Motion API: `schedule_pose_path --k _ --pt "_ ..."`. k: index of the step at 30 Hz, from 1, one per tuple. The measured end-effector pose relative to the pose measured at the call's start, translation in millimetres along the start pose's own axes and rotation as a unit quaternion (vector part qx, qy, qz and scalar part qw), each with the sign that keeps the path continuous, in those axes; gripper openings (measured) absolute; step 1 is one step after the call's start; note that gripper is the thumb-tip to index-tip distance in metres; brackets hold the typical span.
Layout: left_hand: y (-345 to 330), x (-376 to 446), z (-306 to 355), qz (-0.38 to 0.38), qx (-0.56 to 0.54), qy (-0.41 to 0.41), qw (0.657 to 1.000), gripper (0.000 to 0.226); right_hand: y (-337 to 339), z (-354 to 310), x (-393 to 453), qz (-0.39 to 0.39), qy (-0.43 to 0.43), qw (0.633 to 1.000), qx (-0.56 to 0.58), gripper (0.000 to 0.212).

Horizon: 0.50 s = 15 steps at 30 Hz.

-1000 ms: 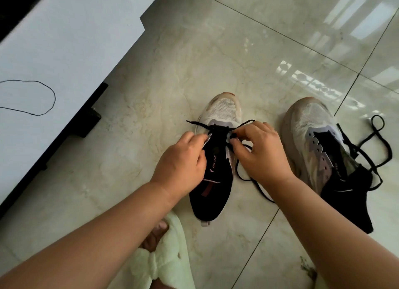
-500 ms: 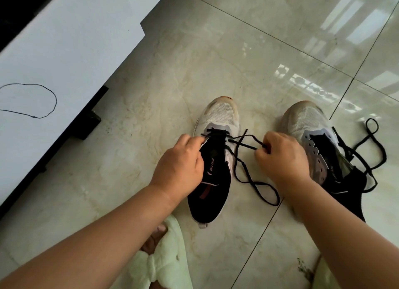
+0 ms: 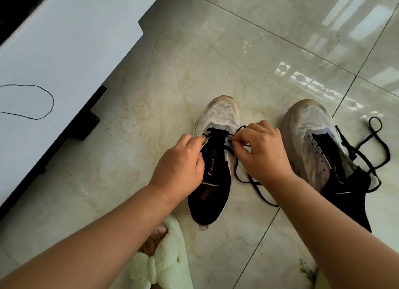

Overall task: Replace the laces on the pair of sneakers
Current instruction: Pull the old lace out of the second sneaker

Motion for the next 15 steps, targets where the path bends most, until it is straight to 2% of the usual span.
schedule_pose_path --k 7,9,13,15 --pt "1 0 2 0.0 0.003 0.008 1.0 0.034 -3 28 -10 -0.074 -0.094 0.982 -0.146 0.015" --pt "0 0 5 -0.008 0.008 0.001 1.0 0.034 -3 23 -7 -0.074 -0.099 0.986 -0.112 0.015" --pt "-1 1 6 -0.019 0.003 -0.01 1.0 0.032 -1 10 -1 -0.065 -0.077 0.994 0.03 0.008" --pt "-2 2 7 -0.02 -0.001 -0.014 1.0 0.032 2 7 0 -0.051 -0.066 0.995 0.057 0.008"
Point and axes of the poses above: each hand's wrist, its own x-axis towards the middle knuckle, its own y-axis out of the back of the hand, z = x × y, the point moved 5 cm from there along x, towards the middle knuckle, and after that the axes turned 8 degrees about z, right-handed, at the moved point
